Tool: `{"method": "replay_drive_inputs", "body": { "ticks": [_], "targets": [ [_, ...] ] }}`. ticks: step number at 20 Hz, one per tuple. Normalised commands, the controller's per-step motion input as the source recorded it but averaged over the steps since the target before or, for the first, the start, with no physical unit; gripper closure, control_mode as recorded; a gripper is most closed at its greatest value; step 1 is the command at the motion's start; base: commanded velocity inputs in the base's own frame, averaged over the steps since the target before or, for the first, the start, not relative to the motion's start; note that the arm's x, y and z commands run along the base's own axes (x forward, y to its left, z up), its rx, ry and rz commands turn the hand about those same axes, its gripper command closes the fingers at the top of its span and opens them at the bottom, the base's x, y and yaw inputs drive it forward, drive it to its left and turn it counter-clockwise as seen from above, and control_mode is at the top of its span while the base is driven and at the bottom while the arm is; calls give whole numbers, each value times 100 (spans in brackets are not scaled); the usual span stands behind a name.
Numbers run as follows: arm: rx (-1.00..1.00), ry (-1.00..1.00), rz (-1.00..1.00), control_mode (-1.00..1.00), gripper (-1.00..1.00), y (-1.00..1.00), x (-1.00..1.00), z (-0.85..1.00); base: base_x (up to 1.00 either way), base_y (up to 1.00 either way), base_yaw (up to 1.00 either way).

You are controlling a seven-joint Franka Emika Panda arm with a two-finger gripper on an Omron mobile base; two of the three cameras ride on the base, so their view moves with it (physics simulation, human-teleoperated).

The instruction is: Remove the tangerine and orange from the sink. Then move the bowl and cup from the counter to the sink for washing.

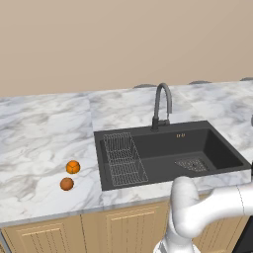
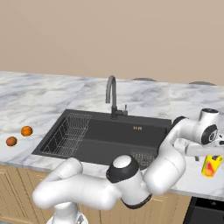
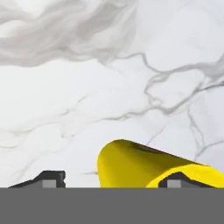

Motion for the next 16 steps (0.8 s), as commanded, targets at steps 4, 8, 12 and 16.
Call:
{"method": "replay_drive_inputs", "body": {
  "ticks": [4, 8, 12, 16],
  "targets": [
    [5, 11, 0, -100, 100, 4, -6, -24, 0, 0, 0],
    [5, 5, 0, -100, 100, 6, -8, -7, 0, 0, 0],
    [4, 0, 0, -100, 100, 8, -11, 3, 0, 0, 0],
    [0, 0, 0, -100, 100, 14, -7, 10, 0, 0, 0]
  ]
}}
